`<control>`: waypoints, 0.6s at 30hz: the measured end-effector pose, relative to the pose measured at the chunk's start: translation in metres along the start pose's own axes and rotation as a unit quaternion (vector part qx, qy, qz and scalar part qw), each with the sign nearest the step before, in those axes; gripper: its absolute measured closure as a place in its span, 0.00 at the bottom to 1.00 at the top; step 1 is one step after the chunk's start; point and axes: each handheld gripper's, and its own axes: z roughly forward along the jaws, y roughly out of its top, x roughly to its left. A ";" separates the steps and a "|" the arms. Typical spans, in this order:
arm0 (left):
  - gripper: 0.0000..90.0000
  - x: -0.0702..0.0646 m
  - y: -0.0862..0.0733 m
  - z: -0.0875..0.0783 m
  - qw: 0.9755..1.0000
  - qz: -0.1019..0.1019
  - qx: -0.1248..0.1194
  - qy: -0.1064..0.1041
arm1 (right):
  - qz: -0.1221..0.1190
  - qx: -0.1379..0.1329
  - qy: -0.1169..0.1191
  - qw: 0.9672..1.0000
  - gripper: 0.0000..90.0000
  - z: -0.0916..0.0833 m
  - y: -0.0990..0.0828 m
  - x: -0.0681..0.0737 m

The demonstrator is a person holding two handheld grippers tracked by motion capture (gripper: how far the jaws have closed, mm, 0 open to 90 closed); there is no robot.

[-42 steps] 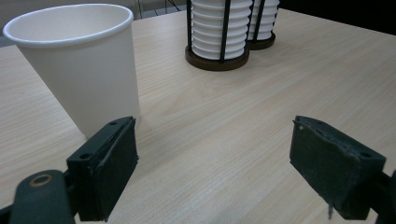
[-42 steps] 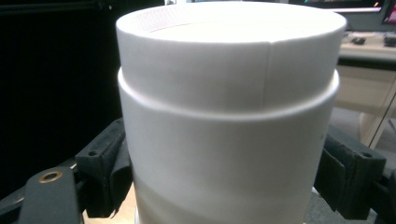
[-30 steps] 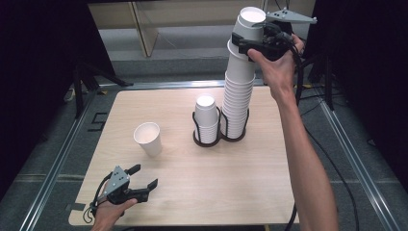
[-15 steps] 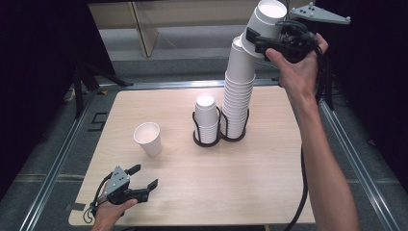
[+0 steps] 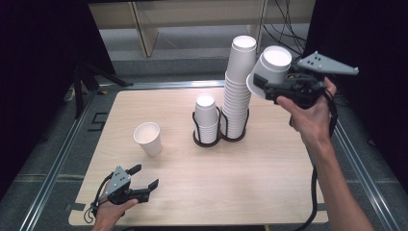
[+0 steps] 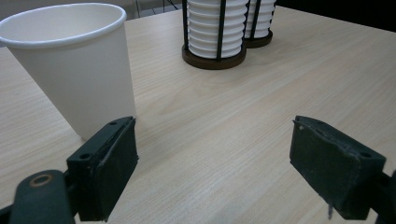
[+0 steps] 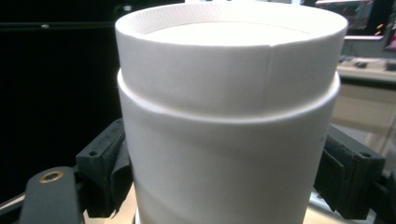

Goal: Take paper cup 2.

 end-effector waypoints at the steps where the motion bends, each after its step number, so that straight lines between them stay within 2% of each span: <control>1: 0.16 0.000 0.000 0.000 1.000 0.000 0.000 0.000 | -0.001 0.003 0.002 1.000 0.20 0.000 -0.005 0.001; 5: 0.16 0.000 0.000 0.000 1.000 -0.001 -0.002 0.001 | 0.013 0.018 0.017 1.000 0.20 0.000 -0.029 0.009; 9: 0.16 0.001 0.000 -0.001 1.000 0.001 0.000 0.001 | 0.011 0.027 0.029 0.999 0.20 0.002 -0.051 0.016; 10: 0.16 0.000 0.000 0.000 1.000 0.000 -0.001 0.001 | 0.004 0.027 0.027 0.999 0.20 0.002 -0.055 0.016; 18: 0.16 0.000 0.000 0.001 1.000 -0.002 -0.020 -0.007 | 0.029 0.034 0.071 0.996 0.20 0.017 -0.098 0.038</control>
